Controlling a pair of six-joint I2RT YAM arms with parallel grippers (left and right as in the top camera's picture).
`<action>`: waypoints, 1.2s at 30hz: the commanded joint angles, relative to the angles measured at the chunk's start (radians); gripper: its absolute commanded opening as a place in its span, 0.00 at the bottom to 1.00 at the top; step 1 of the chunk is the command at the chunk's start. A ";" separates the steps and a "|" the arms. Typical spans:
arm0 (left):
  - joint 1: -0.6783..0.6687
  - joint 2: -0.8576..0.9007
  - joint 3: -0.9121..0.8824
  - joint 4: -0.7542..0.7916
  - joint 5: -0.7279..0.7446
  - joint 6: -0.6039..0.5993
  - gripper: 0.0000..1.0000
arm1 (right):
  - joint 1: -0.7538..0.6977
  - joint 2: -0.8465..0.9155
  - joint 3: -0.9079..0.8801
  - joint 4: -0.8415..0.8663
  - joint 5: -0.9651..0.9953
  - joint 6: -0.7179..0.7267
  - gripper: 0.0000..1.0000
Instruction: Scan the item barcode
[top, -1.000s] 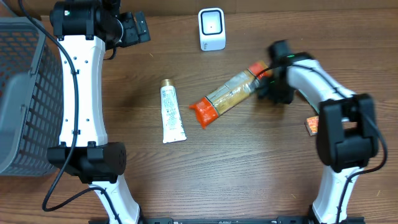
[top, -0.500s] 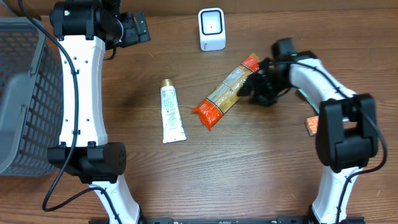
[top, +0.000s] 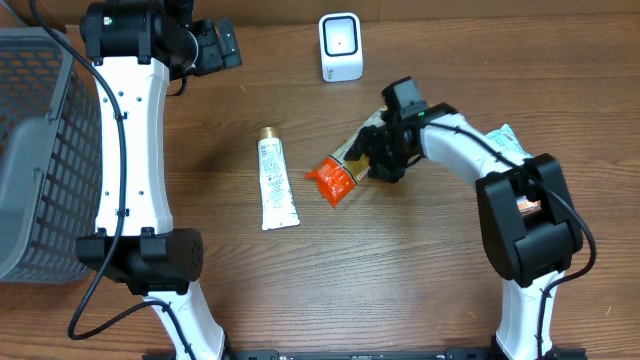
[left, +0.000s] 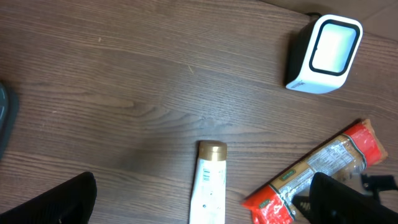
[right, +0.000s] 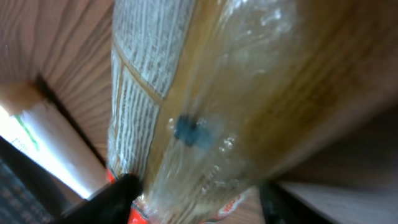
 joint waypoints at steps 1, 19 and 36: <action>-0.002 0.002 0.003 0.000 -0.006 0.011 1.00 | 0.039 -0.025 -0.054 0.030 0.062 0.053 0.72; -0.002 0.002 0.003 0.000 -0.006 0.011 1.00 | 0.048 -0.056 -0.078 -0.133 0.059 -0.195 0.43; -0.002 0.002 0.003 0.001 -0.006 0.011 1.00 | -0.032 -0.106 0.107 -0.520 0.121 -0.652 0.75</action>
